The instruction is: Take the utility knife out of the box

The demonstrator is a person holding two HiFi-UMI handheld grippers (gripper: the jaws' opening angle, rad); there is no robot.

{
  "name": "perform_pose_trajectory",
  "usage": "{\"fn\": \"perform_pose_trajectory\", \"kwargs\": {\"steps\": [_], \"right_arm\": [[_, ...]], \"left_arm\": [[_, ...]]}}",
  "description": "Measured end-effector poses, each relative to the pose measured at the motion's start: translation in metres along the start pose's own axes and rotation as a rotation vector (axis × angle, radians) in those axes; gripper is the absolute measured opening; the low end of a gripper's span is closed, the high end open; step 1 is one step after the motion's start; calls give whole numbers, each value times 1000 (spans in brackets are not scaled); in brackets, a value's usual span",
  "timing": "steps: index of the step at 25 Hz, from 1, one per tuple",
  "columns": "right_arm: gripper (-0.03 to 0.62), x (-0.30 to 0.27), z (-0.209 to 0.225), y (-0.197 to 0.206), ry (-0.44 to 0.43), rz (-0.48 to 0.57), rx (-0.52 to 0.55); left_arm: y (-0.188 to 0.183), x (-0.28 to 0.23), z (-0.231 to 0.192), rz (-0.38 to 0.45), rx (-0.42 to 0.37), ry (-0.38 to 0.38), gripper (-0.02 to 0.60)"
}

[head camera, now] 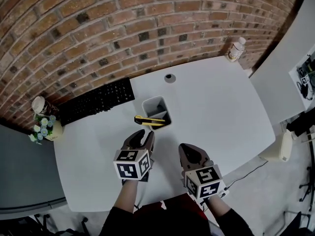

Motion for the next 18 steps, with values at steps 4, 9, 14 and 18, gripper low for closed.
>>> {"fn": "perform_pose_trajectory", "kwargs": {"steps": [4,9,14,18], "right_arm": [[8,-4,4,2,-6,-11,-23],[8,-8,8,3,-11,-20,-28],[8,-13,11,1,-15,-31,-27],[8,-16,14,1,-22,-40,-23]], "left_arm": [[-2,-5,-4,10,50,-11,129],[-7,-10,-7,19,86,-14,133],[-12,-15,-9,22,108,-17,134],[-16,-20,-9,28,135,-11,135]]}}
Point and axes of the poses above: the fingertips, and each gripper's own axes: x backward along the fingers, z to its right, y out of its underside, the point moved 5 cm from there along x, backward along the fingers, and after that the axes turned 3 degrees about z, right-handed, at the moved point
